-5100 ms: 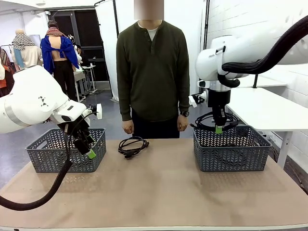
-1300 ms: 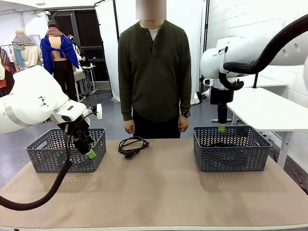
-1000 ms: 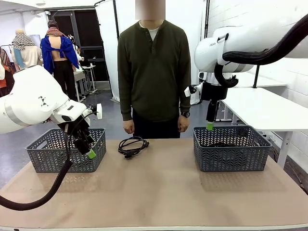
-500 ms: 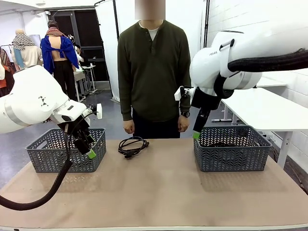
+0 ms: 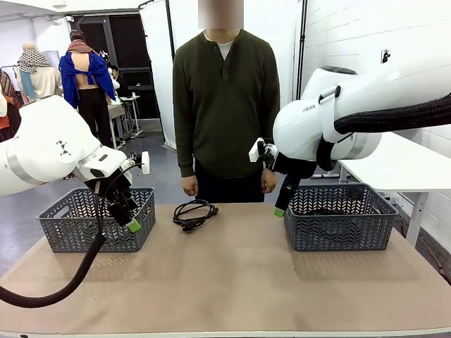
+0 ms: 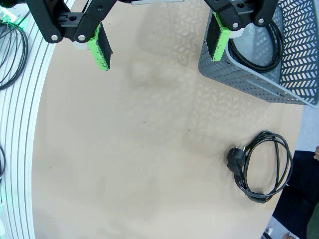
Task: Organize the cables according to human instructions.
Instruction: Pick up a bundle of cables and place it in the basket indicated by the human.
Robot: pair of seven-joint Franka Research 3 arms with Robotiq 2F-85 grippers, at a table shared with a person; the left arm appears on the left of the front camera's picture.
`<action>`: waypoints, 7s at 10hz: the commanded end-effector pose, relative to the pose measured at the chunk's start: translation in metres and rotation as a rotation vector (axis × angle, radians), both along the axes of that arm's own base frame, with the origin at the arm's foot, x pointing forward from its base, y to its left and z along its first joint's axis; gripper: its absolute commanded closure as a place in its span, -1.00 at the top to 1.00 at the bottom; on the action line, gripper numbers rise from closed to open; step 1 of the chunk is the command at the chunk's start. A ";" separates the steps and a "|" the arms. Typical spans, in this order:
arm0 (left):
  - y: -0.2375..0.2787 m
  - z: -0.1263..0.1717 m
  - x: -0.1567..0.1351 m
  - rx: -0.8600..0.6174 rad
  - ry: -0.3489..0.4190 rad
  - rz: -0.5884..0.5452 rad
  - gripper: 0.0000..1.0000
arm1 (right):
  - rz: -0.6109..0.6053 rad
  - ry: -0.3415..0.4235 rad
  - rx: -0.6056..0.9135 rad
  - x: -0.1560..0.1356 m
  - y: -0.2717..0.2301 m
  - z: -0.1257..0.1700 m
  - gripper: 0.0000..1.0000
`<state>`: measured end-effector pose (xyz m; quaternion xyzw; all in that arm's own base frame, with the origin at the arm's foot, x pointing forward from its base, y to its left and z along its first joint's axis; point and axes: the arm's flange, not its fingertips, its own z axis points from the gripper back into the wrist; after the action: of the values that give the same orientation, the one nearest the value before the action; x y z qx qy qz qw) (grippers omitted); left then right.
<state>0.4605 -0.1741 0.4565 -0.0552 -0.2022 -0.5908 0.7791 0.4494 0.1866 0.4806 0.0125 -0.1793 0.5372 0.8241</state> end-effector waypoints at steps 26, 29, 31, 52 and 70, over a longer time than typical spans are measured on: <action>0.000 0.003 -0.001 0.005 0.009 -0.002 1.00 | 0.004 -0.005 0.000 0.001 0.001 0.003 1.00; 0.000 0.003 -0.001 0.005 0.009 -0.002 1.00 | 0.228 -0.055 -0.059 0.027 0.030 0.014 1.00; 0.000 0.003 -0.001 0.005 0.009 -0.002 1.00 | 0.412 -0.043 -0.124 0.052 0.059 0.015 1.00; 0.000 0.003 -0.001 0.005 0.009 -0.002 1.00 | 0.807 -0.134 -0.307 0.150 0.181 -0.037 1.00; 0.000 0.003 -0.001 0.005 0.009 -0.002 1.00 | 0.887 -0.025 -0.335 0.241 0.245 -0.131 1.00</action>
<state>0.4605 -0.1742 0.4565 -0.0554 -0.2021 -0.5909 0.7791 0.6712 0.4192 0.3457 -0.0347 -0.0910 0.8590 0.5026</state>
